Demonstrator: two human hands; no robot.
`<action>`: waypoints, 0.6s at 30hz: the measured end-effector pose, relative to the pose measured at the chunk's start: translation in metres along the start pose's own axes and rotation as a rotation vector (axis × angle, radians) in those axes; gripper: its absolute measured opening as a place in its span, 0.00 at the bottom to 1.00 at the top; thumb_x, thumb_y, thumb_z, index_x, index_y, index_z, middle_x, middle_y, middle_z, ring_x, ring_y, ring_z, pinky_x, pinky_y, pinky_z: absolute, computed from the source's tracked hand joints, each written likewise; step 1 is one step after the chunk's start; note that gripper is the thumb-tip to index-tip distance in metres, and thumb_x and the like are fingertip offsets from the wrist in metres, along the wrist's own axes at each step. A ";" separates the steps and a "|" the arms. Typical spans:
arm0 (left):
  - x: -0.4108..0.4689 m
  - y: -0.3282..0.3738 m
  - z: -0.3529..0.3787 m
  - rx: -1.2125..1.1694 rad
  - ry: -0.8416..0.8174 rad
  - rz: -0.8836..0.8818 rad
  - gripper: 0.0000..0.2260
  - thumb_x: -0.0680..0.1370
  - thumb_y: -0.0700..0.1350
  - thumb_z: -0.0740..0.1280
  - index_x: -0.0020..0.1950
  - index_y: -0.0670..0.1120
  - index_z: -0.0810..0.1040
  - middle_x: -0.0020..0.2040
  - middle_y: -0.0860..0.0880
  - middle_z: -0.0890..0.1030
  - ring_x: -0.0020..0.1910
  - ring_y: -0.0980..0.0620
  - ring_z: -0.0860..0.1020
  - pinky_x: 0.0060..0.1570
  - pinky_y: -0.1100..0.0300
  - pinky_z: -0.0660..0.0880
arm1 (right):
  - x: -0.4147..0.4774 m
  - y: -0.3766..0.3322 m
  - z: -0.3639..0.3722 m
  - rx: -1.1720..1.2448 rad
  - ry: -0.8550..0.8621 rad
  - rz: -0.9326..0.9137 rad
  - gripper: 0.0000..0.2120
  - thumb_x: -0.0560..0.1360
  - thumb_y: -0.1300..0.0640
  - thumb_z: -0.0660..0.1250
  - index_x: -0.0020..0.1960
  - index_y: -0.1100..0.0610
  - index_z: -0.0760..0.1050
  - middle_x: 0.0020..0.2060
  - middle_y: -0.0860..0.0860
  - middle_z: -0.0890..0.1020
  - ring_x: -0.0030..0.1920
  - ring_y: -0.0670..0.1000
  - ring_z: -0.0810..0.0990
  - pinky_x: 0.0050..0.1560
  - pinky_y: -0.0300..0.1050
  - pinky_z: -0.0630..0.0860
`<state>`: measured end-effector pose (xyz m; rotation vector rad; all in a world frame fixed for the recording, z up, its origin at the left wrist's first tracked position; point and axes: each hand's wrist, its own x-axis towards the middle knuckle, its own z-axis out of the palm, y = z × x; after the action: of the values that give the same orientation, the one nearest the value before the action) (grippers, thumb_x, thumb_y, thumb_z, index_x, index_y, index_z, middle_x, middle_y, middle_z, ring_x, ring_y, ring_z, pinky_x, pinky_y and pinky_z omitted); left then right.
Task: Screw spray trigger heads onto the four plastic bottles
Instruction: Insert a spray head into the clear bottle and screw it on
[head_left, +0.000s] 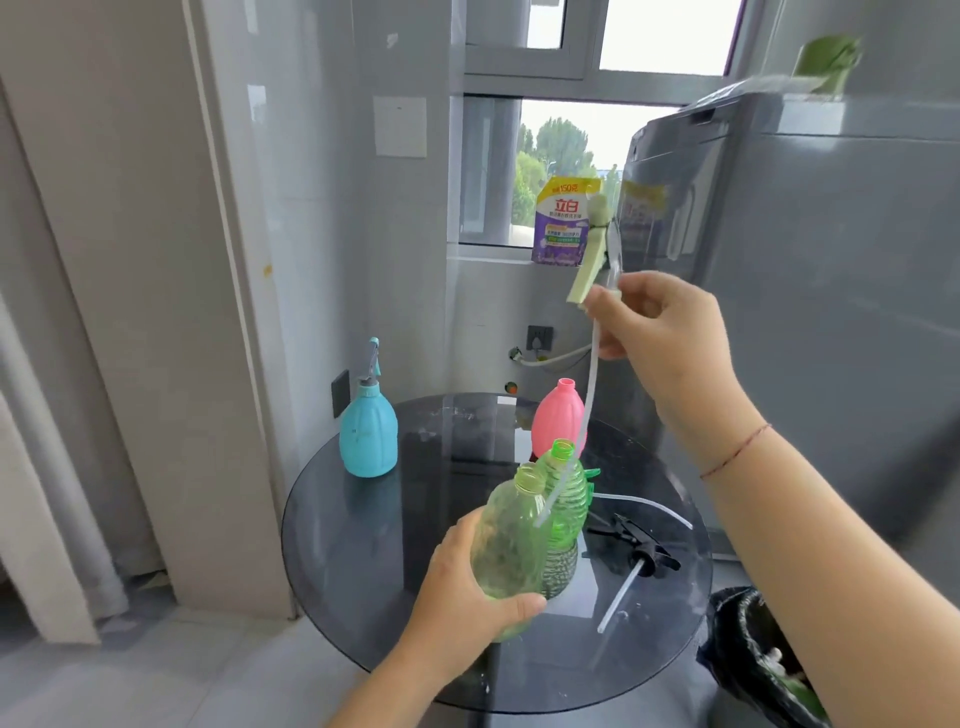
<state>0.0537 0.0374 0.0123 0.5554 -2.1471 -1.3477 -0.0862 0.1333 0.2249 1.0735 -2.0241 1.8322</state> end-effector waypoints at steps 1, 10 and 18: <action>-0.002 0.001 0.000 0.000 -0.001 0.001 0.35 0.58 0.57 0.77 0.60 0.70 0.65 0.61 0.62 0.74 0.63 0.60 0.72 0.64 0.58 0.71 | 0.000 -0.004 0.001 -0.003 0.019 -0.023 0.20 0.72 0.49 0.72 0.58 0.60 0.80 0.42 0.59 0.85 0.32 0.49 0.81 0.43 0.51 0.84; -0.007 0.001 -0.003 0.057 0.001 0.024 0.36 0.57 0.60 0.76 0.59 0.74 0.62 0.61 0.65 0.72 0.65 0.59 0.69 0.67 0.55 0.68 | 0.007 -0.014 0.005 -0.022 0.141 -0.114 0.19 0.71 0.48 0.73 0.57 0.58 0.79 0.42 0.52 0.83 0.44 0.56 0.83 0.49 0.55 0.82; -0.001 0.013 -0.005 -0.019 -0.037 -0.038 0.35 0.58 0.60 0.77 0.60 0.72 0.64 0.61 0.64 0.72 0.63 0.61 0.71 0.62 0.60 0.68 | -0.018 0.019 0.024 0.019 -0.064 -0.078 0.14 0.72 0.52 0.72 0.52 0.60 0.80 0.40 0.63 0.83 0.40 0.62 0.83 0.46 0.59 0.82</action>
<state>0.0568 0.0398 0.0262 0.5702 -2.1617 -1.4074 -0.0778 0.1168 0.1941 1.2134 -1.9735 1.8044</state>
